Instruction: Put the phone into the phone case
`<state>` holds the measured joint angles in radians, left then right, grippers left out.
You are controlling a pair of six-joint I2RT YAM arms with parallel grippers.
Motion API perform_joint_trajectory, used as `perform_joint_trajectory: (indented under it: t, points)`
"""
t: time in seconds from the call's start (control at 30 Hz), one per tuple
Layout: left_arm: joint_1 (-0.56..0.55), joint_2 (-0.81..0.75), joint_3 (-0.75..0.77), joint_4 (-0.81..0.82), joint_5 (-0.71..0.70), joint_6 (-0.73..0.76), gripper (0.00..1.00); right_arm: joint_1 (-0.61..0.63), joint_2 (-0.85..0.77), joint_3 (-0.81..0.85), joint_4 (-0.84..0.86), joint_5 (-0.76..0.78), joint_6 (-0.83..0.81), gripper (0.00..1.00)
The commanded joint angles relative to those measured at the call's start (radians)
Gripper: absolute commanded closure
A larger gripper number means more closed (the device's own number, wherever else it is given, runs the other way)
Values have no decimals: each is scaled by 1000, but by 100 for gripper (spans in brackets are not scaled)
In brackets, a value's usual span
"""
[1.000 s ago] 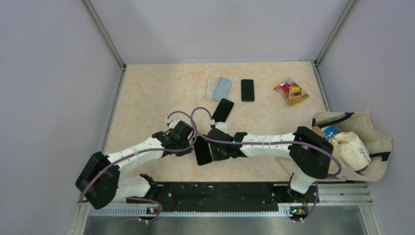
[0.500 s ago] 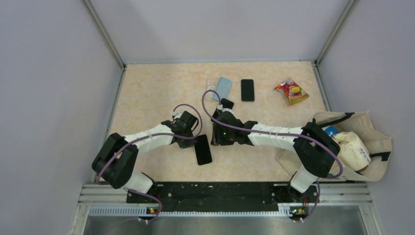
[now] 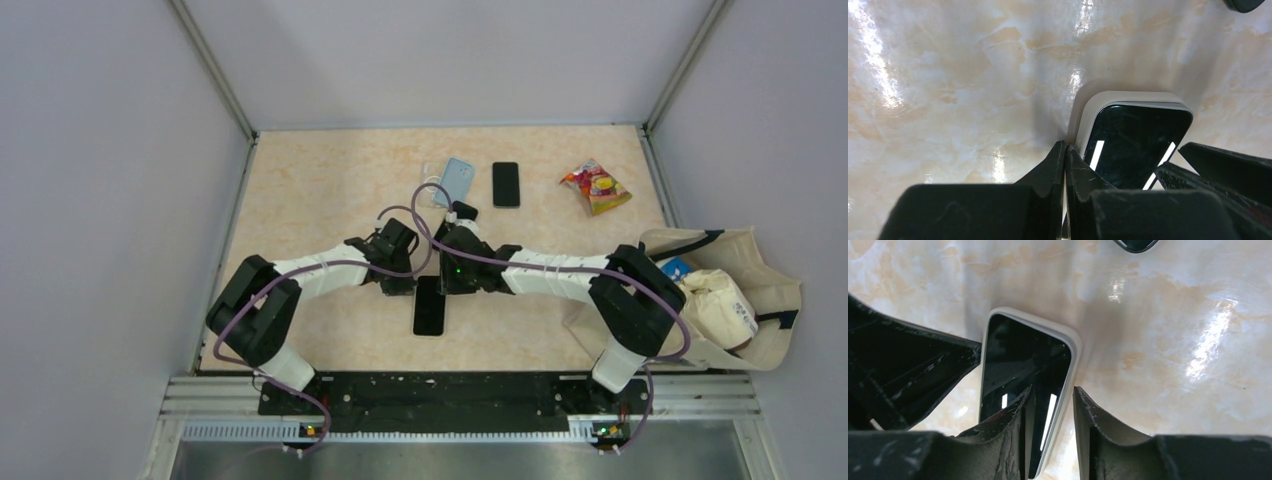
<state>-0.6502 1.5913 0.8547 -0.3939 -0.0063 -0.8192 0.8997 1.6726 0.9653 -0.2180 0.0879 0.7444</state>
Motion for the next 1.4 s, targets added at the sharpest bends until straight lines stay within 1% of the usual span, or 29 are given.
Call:
perform_joint_trajectory:
  t: [0.0,0.1,0.2,0.37,0.4,0.57,0.83,0.93,1.07,1.37]
  points:
    - [-11,24,14,27,46,10,94,-9,24,50,5,57,7,69]
    - [-11,28,15,25,45,12,94,-9,39,69,-8,79,4,74]
    - [-11,30,19,22,43,16,94,-9,63,88,-28,96,-1,81]
    - [-11,43,33,12,40,23,95,-8,102,89,-47,111,-2,97]
    - [-12,47,37,11,40,25,95,-7,109,85,-51,115,0,99]
    - [-11,58,51,9,39,29,95,25,123,46,-39,126,25,100]
    - [-9,59,62,5,32,31,96,121,212,-1,-20,157,112,100]
    - [-10,58,65,1,30,33,96,126,211,-30,-15,164,134,100]
    - [-7,43,65,-10,18,34,97,124,184,-21,-61,198,124,100]
    - [-2,2,65,-32,17,26,96,132,266,-32,-75,199,114,100]
